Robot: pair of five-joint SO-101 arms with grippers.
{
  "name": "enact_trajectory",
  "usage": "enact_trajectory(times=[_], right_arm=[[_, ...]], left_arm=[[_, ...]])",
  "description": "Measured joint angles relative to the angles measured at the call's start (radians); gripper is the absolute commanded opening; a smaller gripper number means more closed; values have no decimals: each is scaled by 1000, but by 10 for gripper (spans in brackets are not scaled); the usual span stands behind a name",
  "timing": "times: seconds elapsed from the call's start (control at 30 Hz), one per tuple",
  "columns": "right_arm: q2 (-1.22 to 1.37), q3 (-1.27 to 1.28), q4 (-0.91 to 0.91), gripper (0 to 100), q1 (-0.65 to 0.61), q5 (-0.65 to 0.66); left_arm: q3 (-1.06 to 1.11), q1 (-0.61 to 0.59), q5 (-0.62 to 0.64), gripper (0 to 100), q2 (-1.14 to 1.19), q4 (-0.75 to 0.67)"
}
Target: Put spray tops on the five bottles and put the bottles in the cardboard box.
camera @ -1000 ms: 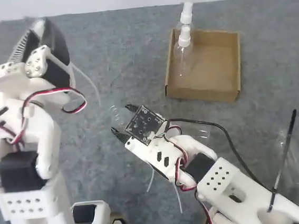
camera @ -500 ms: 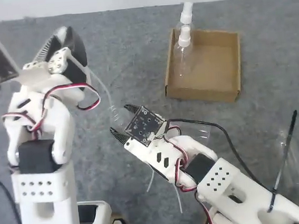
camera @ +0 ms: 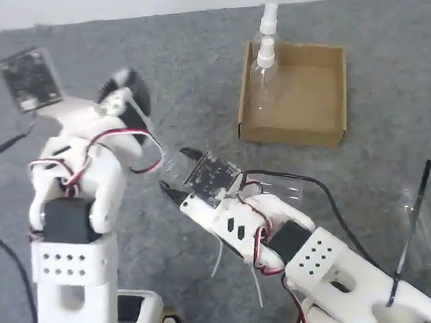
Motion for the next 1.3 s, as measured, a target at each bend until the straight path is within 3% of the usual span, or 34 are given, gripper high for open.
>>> enact_trajectory(times=[0.23, 0.43, 0.73, 0.9, 1.07, 1.3], right_arm=[[0, 0, 0, 6, 21, -35], [0, 0, 0, 6, 20, -35], [0, 0, 0, 6, 25, -35], [0, 0, 0, 6, 28, -35], [0, 0, 0, 6, 28, -35], [0, 0, 0, 6, 28, -35]], left_arm=[[77, 60, -75, 24, 0, 20], [121, 68, -80, 146, 0, 21], [-3, 18, -121, 148, 0, 132], [-55, -55, -135, 148, 0, 127], [-34, -109, -175, 148, 28, 37], [-21, -87, -219, 148, 163, 40]])
